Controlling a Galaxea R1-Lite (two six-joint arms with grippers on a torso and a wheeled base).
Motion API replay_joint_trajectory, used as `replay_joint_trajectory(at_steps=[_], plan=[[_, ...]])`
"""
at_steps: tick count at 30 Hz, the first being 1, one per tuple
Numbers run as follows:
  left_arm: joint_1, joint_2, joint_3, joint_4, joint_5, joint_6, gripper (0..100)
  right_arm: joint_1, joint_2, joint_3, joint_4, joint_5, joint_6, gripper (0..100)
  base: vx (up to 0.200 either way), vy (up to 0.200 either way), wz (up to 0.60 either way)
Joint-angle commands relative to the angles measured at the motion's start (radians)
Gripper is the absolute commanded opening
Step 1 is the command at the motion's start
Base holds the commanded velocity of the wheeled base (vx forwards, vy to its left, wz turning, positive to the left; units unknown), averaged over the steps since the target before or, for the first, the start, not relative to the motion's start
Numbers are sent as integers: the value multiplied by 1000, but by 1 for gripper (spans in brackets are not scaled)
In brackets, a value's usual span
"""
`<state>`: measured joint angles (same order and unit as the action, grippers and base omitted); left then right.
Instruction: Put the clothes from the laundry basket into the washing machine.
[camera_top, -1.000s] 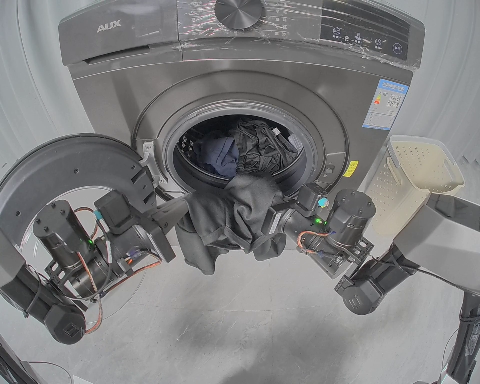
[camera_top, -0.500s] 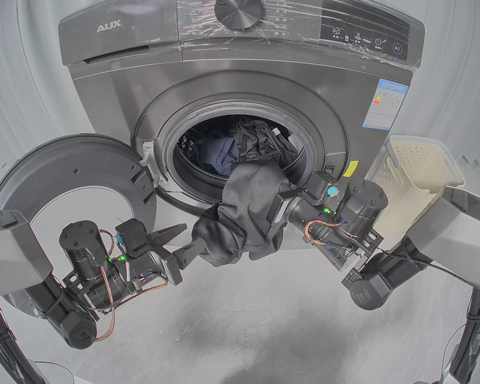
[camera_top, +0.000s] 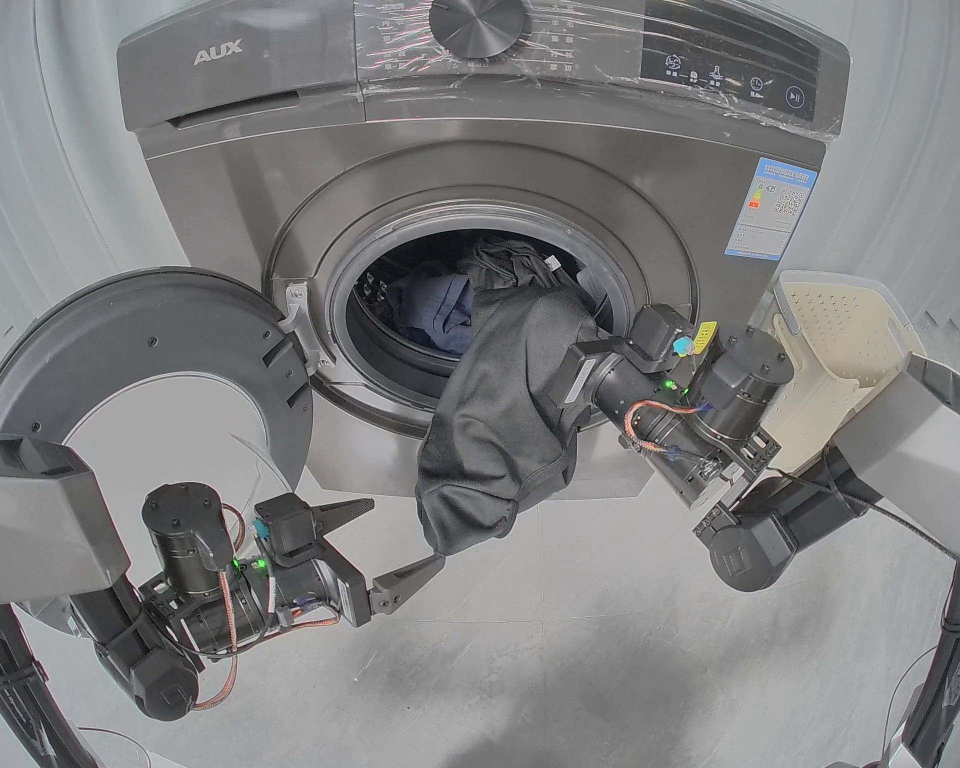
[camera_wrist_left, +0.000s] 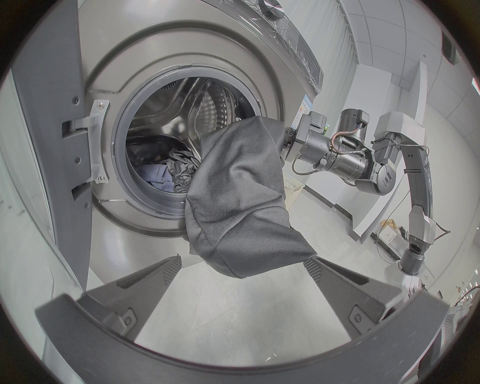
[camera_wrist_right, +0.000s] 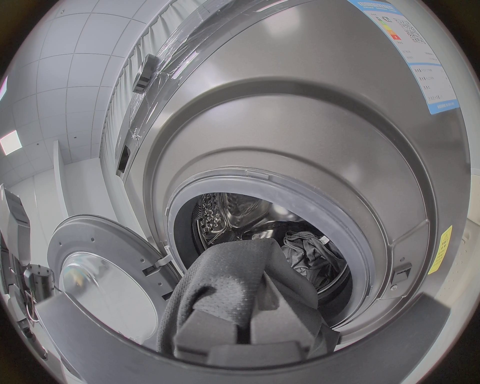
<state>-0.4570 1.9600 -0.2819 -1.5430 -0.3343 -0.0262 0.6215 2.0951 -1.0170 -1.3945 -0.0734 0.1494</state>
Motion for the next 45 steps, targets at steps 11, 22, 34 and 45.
replay_joint_trajectory(at_steps=[11,22,34,45], plan=[[-14,10,27,0,-6,42,100,-3,-6,-12,-1,0,3,0,0,0,0],[-32,23,89,0,-31,69,100,-25,46,-72,-3,-2,3,0,0,0,0],[-34,63,24,1,-57,65,100,57,14,-21,-18,-9,6,0,0,0,0],[-49,171,-224,-2,8,20,100,158,-70,89,-23,-11,6,0,0,0,0]])
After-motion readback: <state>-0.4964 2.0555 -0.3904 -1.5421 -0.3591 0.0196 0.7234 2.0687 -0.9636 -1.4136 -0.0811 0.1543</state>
